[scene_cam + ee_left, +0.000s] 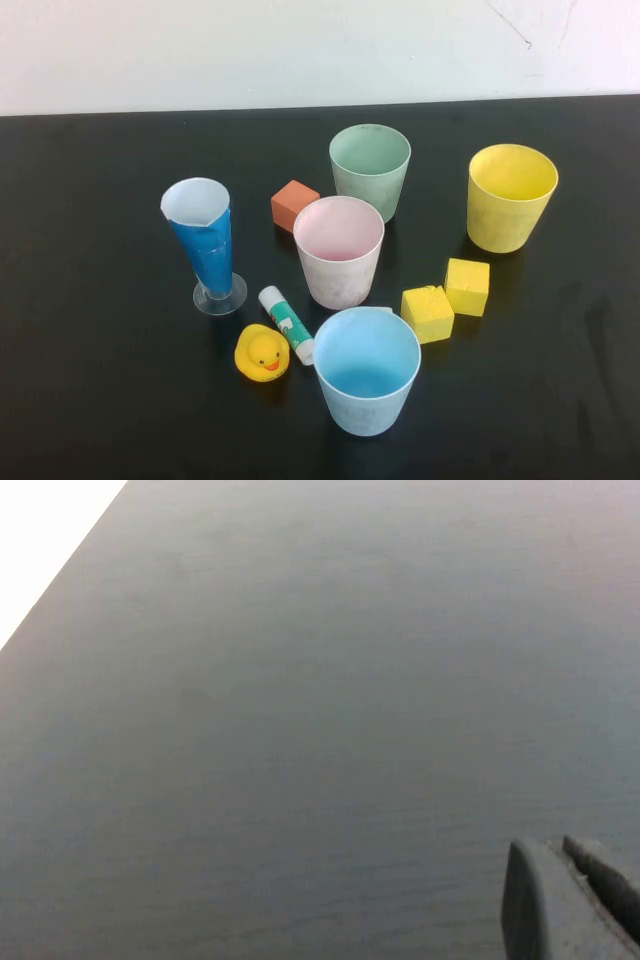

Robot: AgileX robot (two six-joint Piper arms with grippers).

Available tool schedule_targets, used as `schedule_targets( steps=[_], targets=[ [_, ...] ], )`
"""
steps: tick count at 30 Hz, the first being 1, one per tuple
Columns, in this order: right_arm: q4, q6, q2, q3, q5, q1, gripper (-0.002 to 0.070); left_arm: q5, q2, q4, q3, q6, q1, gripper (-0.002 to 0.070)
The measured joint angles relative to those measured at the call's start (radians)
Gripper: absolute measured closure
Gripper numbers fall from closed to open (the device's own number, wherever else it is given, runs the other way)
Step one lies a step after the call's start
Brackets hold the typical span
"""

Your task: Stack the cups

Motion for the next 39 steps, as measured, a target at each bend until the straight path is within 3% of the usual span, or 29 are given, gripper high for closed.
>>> schedule_targets(
  steps=[30,34,39],
  targets=[
    [0.001,0.000,0.000,0.000,0.000,0.000,0.0679,0.002,0.000,0.000,0.000,0.000,0.000,0.0675],
    [0.074,0.035,0.000,0.000,0.000,0.000,0.0679,0.002,0.000,0.000,0.000,0.000,0.000,0.0675],
    [0.353,0.124,0.000,0.000,0.007,0.000,0.0679,-0.003,0.000,0.004,0.000,0.000,0.000,0.0675]
  ],
)
